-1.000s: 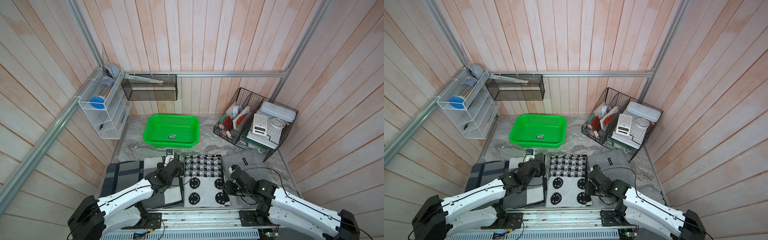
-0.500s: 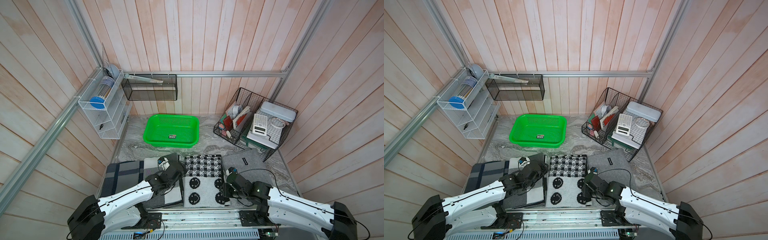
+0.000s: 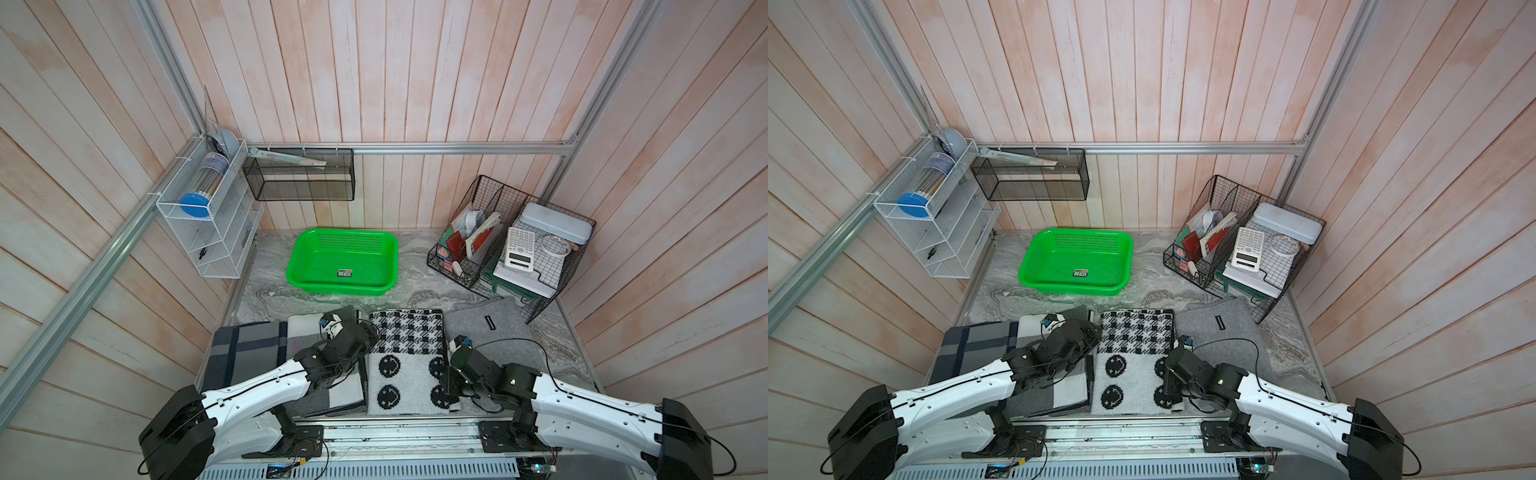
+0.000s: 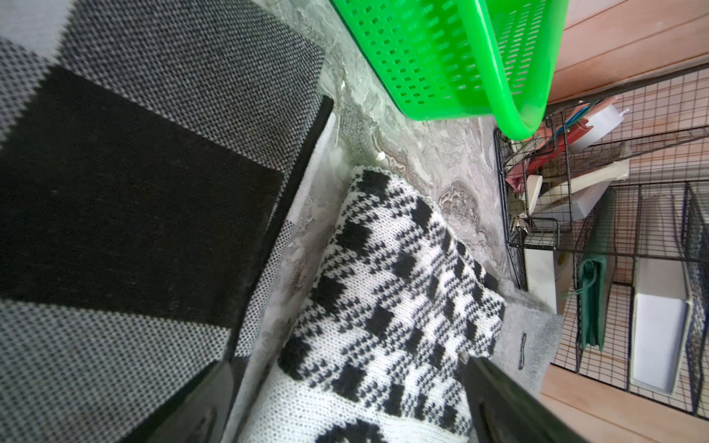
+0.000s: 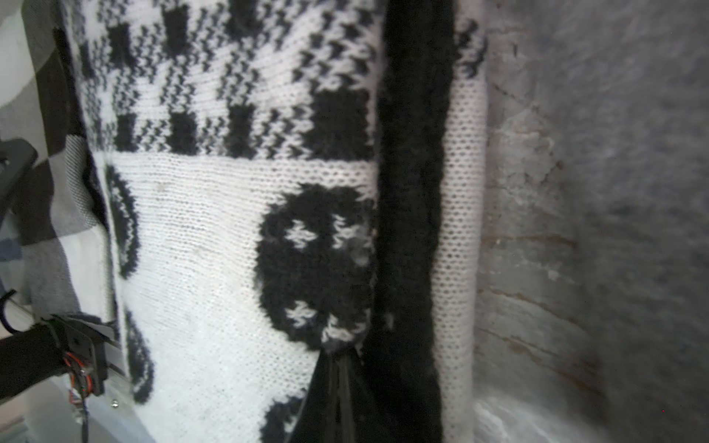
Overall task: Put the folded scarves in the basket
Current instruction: Adjust the scarf at the center of the board.
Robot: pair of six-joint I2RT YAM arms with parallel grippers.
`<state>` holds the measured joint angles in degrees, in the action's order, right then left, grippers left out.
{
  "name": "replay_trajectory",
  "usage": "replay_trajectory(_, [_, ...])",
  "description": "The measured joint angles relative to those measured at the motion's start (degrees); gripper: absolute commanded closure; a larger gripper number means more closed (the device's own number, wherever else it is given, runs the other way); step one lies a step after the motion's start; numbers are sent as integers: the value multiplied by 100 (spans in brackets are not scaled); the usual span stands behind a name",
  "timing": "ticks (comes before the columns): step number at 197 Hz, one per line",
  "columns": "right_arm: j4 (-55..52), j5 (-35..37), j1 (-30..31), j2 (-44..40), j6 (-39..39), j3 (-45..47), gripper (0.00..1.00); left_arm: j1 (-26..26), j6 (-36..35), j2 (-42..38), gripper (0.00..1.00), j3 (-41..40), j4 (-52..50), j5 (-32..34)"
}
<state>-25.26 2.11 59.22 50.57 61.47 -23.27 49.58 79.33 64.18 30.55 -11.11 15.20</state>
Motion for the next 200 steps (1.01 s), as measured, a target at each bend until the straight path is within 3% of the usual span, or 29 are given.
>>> replay_trajectory(69, [-566,442,0,-758,-94,-2,100,0,-767,-306,0,-619,1113,-422])
replay_trajectory(99, [-946,780,0,-1169,-175,-9,100,90,-1665,-621,0,-671,1237,-496])
replay_trajectory(126, [-1196,1027,0,-1331,-249,-24,100,485,-2712,-804,0,-557,1060,-264])
replay_trajectory(200, [-1285,1335,0,-863,-479,-81,100,859,-4861,-1294,0,-529,1093,404])
